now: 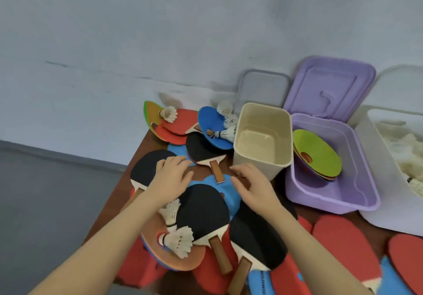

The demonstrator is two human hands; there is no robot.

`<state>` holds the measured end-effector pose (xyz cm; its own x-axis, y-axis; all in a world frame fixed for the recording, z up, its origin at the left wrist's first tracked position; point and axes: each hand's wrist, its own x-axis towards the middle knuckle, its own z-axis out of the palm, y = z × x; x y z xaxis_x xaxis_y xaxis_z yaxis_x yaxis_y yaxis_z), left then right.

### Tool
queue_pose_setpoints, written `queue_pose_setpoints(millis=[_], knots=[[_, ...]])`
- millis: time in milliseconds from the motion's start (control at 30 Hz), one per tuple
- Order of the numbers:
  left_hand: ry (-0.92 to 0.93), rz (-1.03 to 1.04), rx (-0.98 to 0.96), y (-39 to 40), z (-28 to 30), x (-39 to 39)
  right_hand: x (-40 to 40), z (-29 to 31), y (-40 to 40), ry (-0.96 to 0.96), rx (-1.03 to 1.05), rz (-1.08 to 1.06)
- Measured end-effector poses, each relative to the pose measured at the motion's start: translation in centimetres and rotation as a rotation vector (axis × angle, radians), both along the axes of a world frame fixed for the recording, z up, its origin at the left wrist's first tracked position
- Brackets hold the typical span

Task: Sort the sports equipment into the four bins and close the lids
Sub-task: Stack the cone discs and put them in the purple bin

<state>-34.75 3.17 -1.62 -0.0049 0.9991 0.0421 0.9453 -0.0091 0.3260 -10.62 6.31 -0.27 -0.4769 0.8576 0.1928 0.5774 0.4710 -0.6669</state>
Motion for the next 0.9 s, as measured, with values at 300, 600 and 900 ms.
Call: queue_pose_setpoints(millis=[300,600,900], knots=[[-0.001,-0.067,-0.232,-6.0,-3.8,-4.7,-6.9,-5.1,-5.8,-0.385,-0.252,0.236],[-0.089,0.087,-0.209,-6.4,-4.2,-4.0,-9.8,-6.5,-9.9,-0.345,-0.338,0.145],[-0.453,0.14,0.091,-7.2,-2.8,-3.7,-7.1,-5.6,-9.2,0.064,-0.311,0.043]])
